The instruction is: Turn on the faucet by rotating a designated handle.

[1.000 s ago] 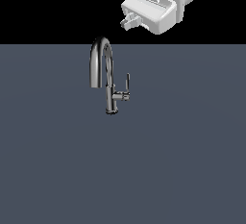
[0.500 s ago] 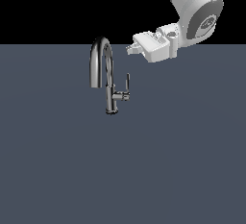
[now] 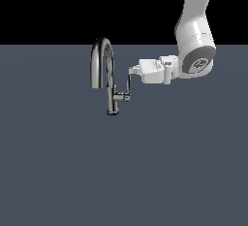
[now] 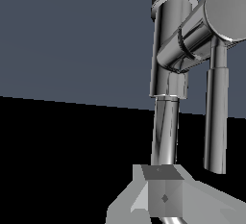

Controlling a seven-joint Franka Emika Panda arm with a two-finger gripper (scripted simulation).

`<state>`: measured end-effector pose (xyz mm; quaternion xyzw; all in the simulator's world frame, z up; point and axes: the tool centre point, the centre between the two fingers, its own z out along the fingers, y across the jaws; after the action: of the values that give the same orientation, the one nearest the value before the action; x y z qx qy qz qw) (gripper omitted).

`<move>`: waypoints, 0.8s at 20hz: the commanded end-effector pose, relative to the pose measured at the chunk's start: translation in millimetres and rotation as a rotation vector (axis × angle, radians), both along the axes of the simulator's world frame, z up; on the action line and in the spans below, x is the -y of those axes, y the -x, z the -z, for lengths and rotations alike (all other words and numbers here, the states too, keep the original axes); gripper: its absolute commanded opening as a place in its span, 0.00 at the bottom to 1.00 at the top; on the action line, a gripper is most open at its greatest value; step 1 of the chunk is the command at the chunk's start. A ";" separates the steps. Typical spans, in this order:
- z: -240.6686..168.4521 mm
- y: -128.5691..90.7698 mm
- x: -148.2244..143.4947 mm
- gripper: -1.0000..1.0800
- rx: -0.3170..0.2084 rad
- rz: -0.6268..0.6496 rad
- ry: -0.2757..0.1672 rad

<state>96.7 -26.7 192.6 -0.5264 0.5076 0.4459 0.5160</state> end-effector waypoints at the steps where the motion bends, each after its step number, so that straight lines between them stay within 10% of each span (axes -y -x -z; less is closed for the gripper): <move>1: 12.3 -3.5 -0.4 0.00 -0.029 0.035 -0.032; 16: 31.1 -2.1 -3.0 0.00 -0.072 0.084 -0.076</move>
<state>101.2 -24.0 161.0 -0.4682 0.5303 0.4616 0.5353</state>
